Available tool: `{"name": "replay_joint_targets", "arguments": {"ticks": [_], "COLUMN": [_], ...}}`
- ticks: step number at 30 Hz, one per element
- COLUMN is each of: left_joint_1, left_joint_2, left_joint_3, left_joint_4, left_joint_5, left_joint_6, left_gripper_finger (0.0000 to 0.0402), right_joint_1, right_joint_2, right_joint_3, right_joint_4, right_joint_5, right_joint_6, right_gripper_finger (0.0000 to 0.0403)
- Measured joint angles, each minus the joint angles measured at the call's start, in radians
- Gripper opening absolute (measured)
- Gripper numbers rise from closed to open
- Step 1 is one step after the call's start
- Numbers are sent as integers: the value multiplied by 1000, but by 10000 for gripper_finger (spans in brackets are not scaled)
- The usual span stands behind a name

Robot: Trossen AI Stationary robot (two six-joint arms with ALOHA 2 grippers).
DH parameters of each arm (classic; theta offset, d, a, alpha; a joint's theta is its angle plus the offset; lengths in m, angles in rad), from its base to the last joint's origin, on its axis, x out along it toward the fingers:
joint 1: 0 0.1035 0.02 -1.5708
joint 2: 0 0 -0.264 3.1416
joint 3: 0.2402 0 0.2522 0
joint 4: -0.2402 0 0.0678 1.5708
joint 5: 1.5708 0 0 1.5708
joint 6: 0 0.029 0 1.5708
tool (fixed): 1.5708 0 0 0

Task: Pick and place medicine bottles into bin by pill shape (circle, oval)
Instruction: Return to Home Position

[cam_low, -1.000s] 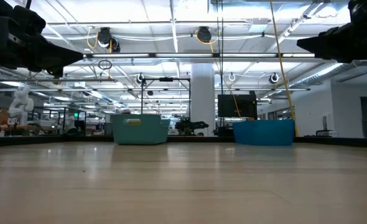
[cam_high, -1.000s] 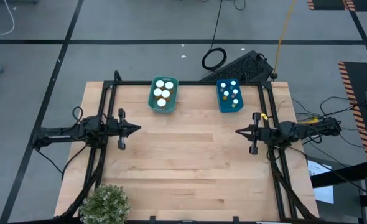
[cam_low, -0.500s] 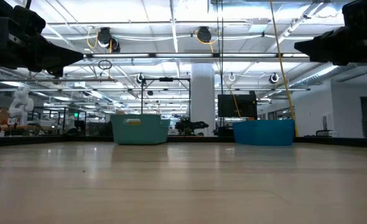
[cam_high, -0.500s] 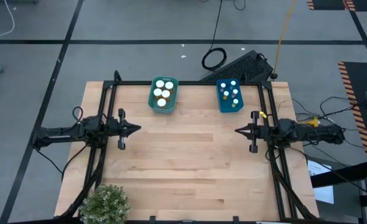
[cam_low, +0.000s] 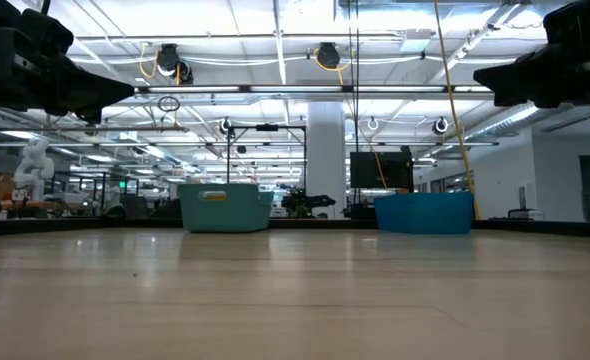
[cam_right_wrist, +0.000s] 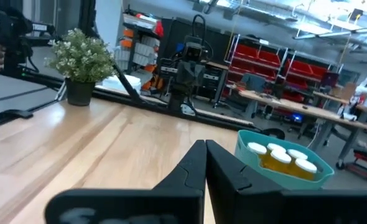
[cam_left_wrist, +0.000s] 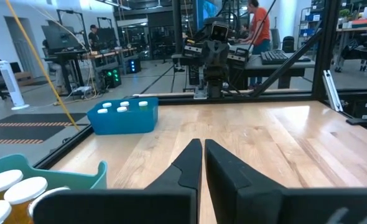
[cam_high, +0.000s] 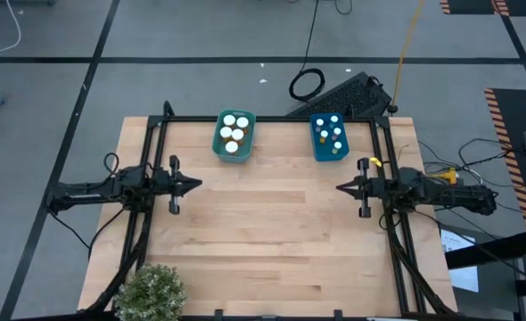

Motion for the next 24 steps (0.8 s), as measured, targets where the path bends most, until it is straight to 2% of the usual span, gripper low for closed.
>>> {"name": "replay_joint_targets", "arguments": {"ticks": [6,21,24], "left_joint_1": [0,0,0], "left_joint_2": [0,0,0], "left_joint_3": [0,-1,-1], "left_joint_4": [1,2,1], "left_joint_5": [-2,-1,4], "left_joint_6": [0,0,14], "left_gripper_finger": [24,23,12], "right_joint_1": [-5,-5,-5], "right_joint_2": [0,0,0], "right_joint_3": [0,0,0], "right_joint_4": [-31,-44,-43], "right_joint_5": [54,78,78], "right_joint_6": [-13,15,17], "right_gripper_finger": [0,0,0]}}
